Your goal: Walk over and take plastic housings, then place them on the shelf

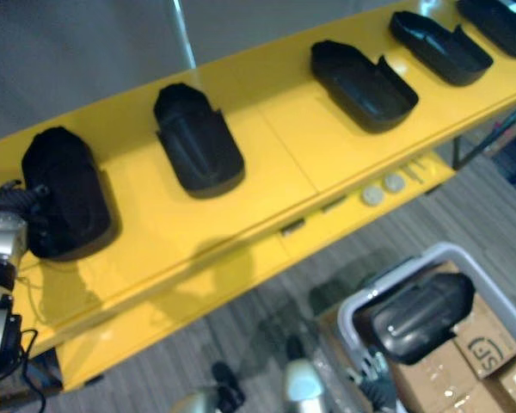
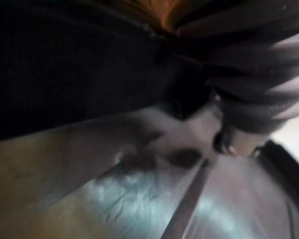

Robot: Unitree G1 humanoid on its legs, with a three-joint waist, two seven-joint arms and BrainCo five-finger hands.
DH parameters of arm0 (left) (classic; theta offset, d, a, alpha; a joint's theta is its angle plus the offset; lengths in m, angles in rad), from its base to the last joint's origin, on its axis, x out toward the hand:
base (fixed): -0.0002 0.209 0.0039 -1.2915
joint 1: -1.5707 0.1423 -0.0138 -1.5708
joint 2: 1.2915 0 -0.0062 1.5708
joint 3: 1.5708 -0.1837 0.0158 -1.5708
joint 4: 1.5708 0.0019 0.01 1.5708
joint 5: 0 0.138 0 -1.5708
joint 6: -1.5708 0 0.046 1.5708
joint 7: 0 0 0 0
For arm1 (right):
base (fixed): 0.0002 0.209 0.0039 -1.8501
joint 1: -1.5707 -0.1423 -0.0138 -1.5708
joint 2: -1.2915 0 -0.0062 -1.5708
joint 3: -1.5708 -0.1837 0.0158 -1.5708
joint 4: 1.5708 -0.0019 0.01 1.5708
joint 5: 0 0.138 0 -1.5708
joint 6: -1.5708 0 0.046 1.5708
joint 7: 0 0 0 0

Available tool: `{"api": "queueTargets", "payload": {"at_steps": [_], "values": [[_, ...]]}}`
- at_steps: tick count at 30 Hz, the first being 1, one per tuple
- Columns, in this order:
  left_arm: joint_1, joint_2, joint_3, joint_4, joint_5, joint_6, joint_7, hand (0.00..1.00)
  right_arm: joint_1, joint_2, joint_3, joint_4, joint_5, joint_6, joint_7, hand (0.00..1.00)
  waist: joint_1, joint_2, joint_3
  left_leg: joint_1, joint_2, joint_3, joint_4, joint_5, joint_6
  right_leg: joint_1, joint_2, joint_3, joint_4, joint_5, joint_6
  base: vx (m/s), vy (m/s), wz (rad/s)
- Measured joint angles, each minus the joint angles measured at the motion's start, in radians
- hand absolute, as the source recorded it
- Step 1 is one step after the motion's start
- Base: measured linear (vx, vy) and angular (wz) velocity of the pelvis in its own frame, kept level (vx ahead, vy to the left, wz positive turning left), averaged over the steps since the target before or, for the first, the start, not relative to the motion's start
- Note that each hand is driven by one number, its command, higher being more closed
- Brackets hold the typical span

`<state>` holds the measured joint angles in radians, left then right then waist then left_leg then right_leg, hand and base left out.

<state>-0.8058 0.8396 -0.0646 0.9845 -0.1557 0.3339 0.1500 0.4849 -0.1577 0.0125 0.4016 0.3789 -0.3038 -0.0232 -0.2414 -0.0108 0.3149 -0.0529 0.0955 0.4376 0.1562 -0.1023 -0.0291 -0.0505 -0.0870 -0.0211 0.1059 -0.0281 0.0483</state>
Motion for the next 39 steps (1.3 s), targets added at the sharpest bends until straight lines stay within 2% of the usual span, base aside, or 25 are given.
{"api": "queueTargets", "payload": {"at_steps": [5,10,13,18,19,22,23,25,28,31,33,34,36,38,39], "values": [[0.0,0.0,0.0,-0.001,-0.001,-0.008,0.051,0.0,0.001,0.0,0.002,0.001,0.0,-0.005,0.003,0.0,-0.001,0.0,0.0,0.001,0.004,-0.006,0.021,-0.016,0.003,0.013,-0.001,-0.002,0.004,-0.003,0.0,-0.02,0.007,0.01],[0.0,0.011,0.001,-0.041,-0.002,-0.046,0.1,0.0,0.001,0.005,0.022,0.002,-0.001,-0.033,0.011,0.0,0.002,-0.002,-0.001,0.002,0.002,-0.017,0.024,-0.02,0.004,0.019,-0.003,-0.006,0.004,-0.004,-0.001,-0.01,0.007,0.02],[0.0,0.015,0.001,-0.076,-0.001,-0.085,0.132,0.0,0.001,0.006,0.023,0.002,-0.001,-0.045,0.023,0.0,0.007,-0.006,-0.004,0.008,-0.001,-0.019,0.014,-0.015,0.003,0.023,-0.004,-0.011,0.004,-0.004,-0.001,0.01,0.006,0.05],[-0.003,0.015,0.002,-0.173,0.01,-0.162,0.224,0.0,0.012,0.018,0.056,0.003,-0.001,-0.053,0.022,0.0,0.006,-0.018,-0.053,0.047,-0.021,-0.046,-0.053,0.02,-0.001,0.054,-0.007,-0.035,-0.016,-0.004,-0.001,0.05,-0.007,0.17],[-0.003,0.015,0.002,-0.186,0.023,-0.184,0.246,0.0,0.011,0.018,0.061,0.004,-0.002,-0.061,0.021,0.0,0.009,-0.017,-0.071,0.054,-0.024,-0.049,-0.068,0.029,-0.001,0.055,-0.007,-0.036,-0.017,-0.004,-0.001,0.07,-0.001,0.19],[-0.004,0.015,0.001,-0.206,0.056,-0.213,0.289,0.0,0.01,0.018,0.061,0.001,-0.002,-0.094,0.017,0.0,0.01,-0.016,-0.102,0.071,-0.028,-0.059,-0.088,0.036,-0.003,0.073,-0.007,-0.041,-0.029,-0.004,-0.001,0.05,-0.003,0.11],[-0.004,0.014,0.001,-0.211,0.058,-0.237,0.308,0.0,0.01,0.018,0.061,0.001,-0.002,-0.109,0.01,0.0,0.011,-0.014,-0.105,0.089,-0.029,-0.066,-0.097,0.038,-0.005,0.092,-0.007,-0.049,-0.032,-0.004,-0.001,0.03,-0.001,0.14],[-0.005,0.014,0.001,-0.22,0.058,-0.264,0.325,0.0,0.008,0.017,0.061,0.001,-0.002,-0.117,0.001,0.0,0.012,-0.008,-0.132,0.09,-0.031,-0.07,-0.11,0.044,-0.006,0.091,-0.007,-0.058,-0.034,-0.004,-0.002,0.0,0.0,0.1],[-0.005,0.014,0.001,-0.29,0.051,-0.334,0.368,0.0,-0.02,0.015,0.06,0.0,-0.002,-0.135,-0.006,0.0,0.028,-0.004,-0.163,0.106,-0.045,-0.071,-0.157,0.07,-0.004,0.095,-0.012,-0.06,-0.046,-0.004,-0.002,-0.01,0.003,0.0],[0.063,0.007,0.055,-0.488,0.043,-0.424,0.41,0.0,-0.068,0.013,0.054,-0.011,-0.03,-0.162,-0.045,0.0,0.047,0.003,-0.178,0.127,-0.06,-0.079,-0.218,0.102,-0.002,0.114,-0.017,-0.066,-0.073,-0.004,-0.001,-0.07,0.005,0.07],[0.167,-0.057,0.152,-0.64,0.036,-0.47,0.428,0.0,-0.079,0.014,0.038,-0.032,-0.053,-0.169,-0.076,0.0,0.053,0.015,-0.202,0.132,-0.065,-0.102,-0.244,0.116,-0.001,0.125,-0.019,-0.09,-0.085,-0.002,0.002,-0.01,-0.003,0.24],[0.239,-0.103,0.199,-0.731,0.036,-0.49,0.432,0.0,-0.087,0.013,0.027,-0.042,-0.063,-0.176,-0.096,0.0,0.066,0.022,-0.21,0.135,-0.065,-0.108,-0.244,0.116,-0.001,0.131,-0.019,-0.098,-0.085,-0.003,0.003,0.02,-0.002,0.32],[0.437,-0.214,0.288,-0.928,0.044,-0.514,0.434,0.0,-0.095,0.019,-0.009,-0.069,-0.092,-0.187,-0.144,0.0,0.088,0.033,-0.232,0.137,-0.068,-0.13,-0.245,0.119,-0.001,0.152,-0.02,-0.125,-0.098,-0.004,0.004,0.02,-0.011,0.35],[0.68,-0.375,0.37,-1.104,0.048,-0.537,0.433,0.0,-0.093,0.045,-0.073,-0.157,-0.143,-0.202,-0.219,0.0,0.12,0.04,-0.265,0.123,-0.07,-0.163,-0.245,0.127,-0.002,0.156,-0.022,-0.16,-0.102,-0.007,0.006,0.02,-0.021,0.45],[0.764,-0.436,0.383,-1.158,0.05,-0.548,0.436,0.0,-0.096,0.059,-0.098,-0.193,-0.167,-0.209,-0.256,0.0,0.124,0.037,-0.271,0.122,-0.071,-0.174,-0.245,0.131,-0.001,0.158,-0.022,-0.173,-0.102,-0.007,0.006,0.02,-0.016,0.4]]}}
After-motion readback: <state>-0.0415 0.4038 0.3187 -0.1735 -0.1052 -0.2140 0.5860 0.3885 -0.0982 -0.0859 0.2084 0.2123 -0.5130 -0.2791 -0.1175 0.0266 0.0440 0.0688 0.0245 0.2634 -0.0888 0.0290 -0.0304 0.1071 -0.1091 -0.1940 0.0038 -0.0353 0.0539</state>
